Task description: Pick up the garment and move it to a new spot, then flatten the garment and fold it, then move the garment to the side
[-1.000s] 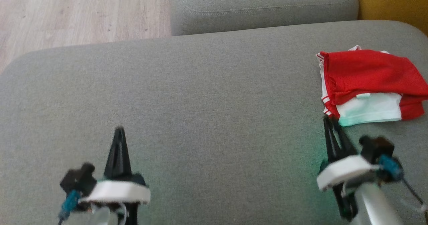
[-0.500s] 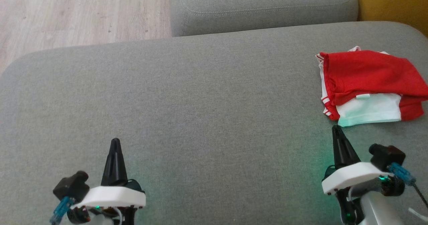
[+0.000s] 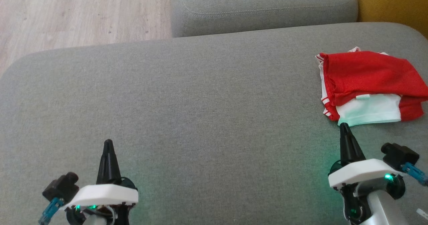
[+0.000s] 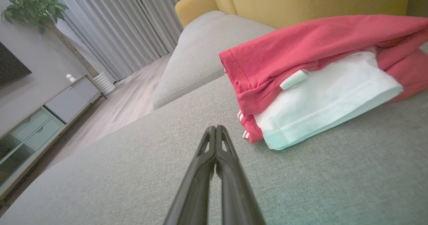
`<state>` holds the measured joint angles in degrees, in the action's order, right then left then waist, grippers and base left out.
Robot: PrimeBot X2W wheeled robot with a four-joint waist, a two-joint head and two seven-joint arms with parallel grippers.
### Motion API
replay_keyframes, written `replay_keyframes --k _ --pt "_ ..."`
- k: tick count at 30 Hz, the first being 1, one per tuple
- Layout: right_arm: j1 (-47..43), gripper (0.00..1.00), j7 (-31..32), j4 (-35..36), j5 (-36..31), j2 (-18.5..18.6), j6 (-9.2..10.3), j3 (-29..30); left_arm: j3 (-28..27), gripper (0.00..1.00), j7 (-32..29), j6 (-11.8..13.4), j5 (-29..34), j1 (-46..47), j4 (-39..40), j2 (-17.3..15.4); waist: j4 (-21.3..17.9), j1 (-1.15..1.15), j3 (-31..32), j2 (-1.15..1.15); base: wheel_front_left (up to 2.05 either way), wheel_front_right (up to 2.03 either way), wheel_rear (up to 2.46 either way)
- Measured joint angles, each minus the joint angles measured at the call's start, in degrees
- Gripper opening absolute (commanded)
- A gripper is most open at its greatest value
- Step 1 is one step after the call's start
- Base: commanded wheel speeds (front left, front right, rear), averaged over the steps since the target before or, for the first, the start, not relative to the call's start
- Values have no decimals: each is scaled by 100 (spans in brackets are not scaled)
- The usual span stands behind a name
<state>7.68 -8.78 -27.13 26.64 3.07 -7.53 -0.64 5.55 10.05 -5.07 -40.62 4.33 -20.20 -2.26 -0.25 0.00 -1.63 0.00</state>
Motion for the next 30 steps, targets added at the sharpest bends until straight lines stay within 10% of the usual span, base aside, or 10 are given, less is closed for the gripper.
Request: replay_keyframes --k 30 --pt "-20 0 487 345 2070 -13 0 272 -318 0 -531 -51 -1625 -1 138 1 8 0 46 0 0 0 0"
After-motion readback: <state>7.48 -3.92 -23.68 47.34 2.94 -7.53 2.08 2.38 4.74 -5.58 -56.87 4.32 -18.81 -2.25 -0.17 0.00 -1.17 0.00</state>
